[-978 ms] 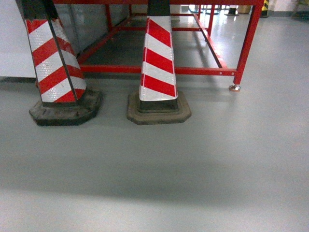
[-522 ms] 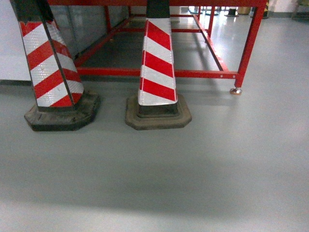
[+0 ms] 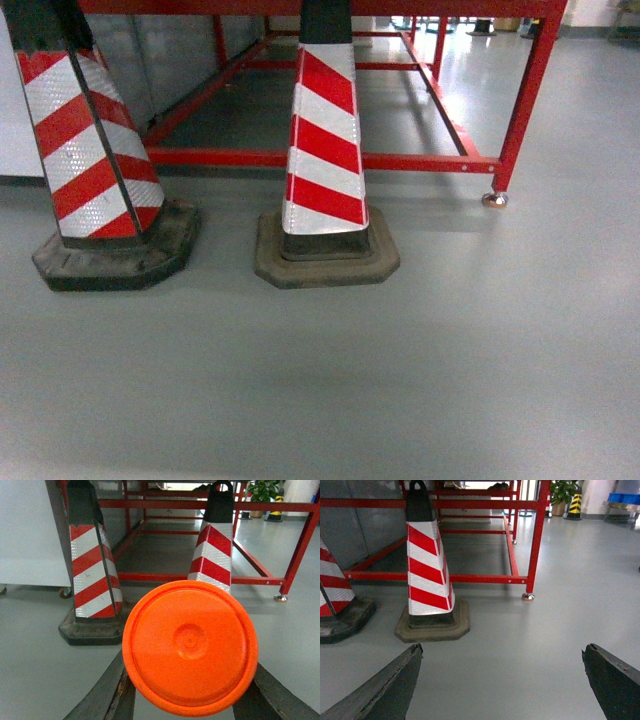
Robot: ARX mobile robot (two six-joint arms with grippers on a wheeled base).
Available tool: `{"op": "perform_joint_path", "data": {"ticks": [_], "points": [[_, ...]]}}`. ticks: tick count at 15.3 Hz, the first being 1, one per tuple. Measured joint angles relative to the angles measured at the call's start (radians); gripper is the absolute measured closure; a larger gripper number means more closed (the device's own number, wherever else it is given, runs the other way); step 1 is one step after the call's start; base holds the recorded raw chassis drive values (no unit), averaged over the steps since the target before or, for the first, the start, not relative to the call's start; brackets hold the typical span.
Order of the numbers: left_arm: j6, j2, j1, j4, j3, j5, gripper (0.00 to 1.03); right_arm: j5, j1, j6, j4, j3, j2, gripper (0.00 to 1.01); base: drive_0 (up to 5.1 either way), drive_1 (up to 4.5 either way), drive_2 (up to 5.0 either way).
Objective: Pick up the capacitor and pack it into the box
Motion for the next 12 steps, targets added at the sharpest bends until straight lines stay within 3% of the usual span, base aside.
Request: {"op": "perform_joint_path", "data": {"ticks": [5, 12], "points": [[0.0, 0.0, 0.0, 0.001, 0.0, 0.0, 0.61, 0.0, 0.0, 0.0, -0.003, 0.0, 0.0, 0.03, -4.9, 2.51, 2.5], [0.0, 0.0, 0.0, 0.0, 0.0, 0.0, 0.61, 0.0, 0.0, 0.0, 0.002, 0.0, 0.0, 0.03, 0.1, 4.15, -4.0]]}}
